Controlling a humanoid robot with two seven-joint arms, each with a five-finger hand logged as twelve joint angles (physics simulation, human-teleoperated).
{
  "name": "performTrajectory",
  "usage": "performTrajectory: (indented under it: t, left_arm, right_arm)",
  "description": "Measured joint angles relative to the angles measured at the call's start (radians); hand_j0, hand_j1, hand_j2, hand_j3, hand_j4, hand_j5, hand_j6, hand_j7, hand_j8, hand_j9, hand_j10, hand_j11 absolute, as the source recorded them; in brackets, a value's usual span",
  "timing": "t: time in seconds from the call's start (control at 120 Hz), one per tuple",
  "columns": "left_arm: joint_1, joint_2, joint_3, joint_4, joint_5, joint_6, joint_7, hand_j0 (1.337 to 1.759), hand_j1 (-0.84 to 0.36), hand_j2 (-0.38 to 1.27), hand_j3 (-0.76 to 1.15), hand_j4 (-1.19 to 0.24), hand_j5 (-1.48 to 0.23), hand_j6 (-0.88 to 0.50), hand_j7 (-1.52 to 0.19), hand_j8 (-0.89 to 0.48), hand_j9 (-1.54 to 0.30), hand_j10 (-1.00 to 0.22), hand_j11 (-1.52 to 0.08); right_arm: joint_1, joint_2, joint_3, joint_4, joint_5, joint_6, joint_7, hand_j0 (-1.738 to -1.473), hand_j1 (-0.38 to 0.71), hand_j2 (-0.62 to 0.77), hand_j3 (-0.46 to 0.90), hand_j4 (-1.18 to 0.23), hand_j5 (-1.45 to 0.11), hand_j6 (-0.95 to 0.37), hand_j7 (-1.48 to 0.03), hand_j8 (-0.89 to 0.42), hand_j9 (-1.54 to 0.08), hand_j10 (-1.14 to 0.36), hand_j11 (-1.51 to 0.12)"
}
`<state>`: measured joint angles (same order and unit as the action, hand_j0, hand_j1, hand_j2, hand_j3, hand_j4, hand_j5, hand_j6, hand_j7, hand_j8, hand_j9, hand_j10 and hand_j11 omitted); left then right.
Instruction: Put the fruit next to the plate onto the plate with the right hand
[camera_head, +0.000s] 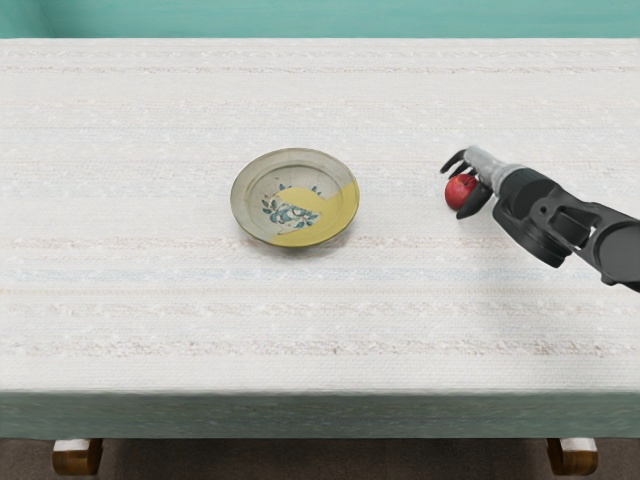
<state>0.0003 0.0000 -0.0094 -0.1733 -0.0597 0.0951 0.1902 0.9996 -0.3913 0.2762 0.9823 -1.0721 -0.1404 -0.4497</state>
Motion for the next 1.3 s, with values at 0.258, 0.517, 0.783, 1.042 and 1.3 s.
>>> performTrajectory:
  t: [0.258, 0.517, 0.783, 1.042, 1.3]
  left_arm:
    - [0.004, 0.000, 0.000, 0.000, 0.000, 0.000, 0.000, 1.658, 0.34, 0.00, 0.00, -0.01, -0.01, -0.01, -0.01, -0.01, -0.01, -0.01, -0.01]
    - [0.007, 0.000, 0.000, 0.000, 0.000, 0.000, 0.000, 1.658, 0.34, 0.00, 0.00, -0.01, -0.01, -0.01, -0.01, -0.01, -0.01, -0.01, -0.01]
    - [0.012, 0.000, 0.000, 0.000, 0.000, 0.000, 0.000, 1.658, 0.34, 0.00, 0.00, -0.01, -0.01, -0.01, -0.01, -0.01, -0.01, -0.01, -0.01]
    - [0.004, 0.000, 0.000, 0.000, 0.000, 0.000, 0.000, 1.658, 0.34, 0.00, 0.00, -0.01, -0.01, -0.01, -0.01, -0.01, -0.01, -0.01, -0.01]
    - [0.003, 0.000, 0.000, 0.000, 0.000, 0.000, 0.000, 1.658, 0.34, 0.00, 0.00, -0.01, -0.01, -0.01, -0.01, -0.01, -0.01, -0.01, -0.01]
  right_arm:
    - [0.002, -0.007, -0.002, 0.000, 0.023, 0.021, -0.001, -1.655, 0.22, -0.03, 0.00, -0.54, -0.64, -0.44, -0.67, -0.38, -0.66, -0.52, -0.66]
    - [0.013, -0.010, 0.005, 0.003, 0.045, 0.049, -0.004, -1.654, 0.22, 0.06, 0.00, -0.59, -0.70, -0.45, -0.73, -0.36, -0.73, -0.52, -0.73]
    - [0.038, -0.011, 0.008, 0.019, 0.050, 0.055, -0.011, -1.656, 0.22, 0.14, 0.00, -0.57, -0.75, -0.49, -0.74, -0.38, -0.76, -0.54, -0.75]
    - [0.085, -0.005, 0.009, 0.077, 0.050, 0.055, -0.079, -1.656, 0.22, 0.16, 0.00, -0.57, -0.75, -0.50, -0.74, -0.39, -0.76, -0.55, -0.75]
    - [0.137, 0.017, 0.010, 0.154, 0.063, 0.054, -0.151, -1.657, 0.22, 0.18, 0.00, -0.56, -0.76, -0.51, -0.74, -0.39, -0.76, -0.56, -0.76]
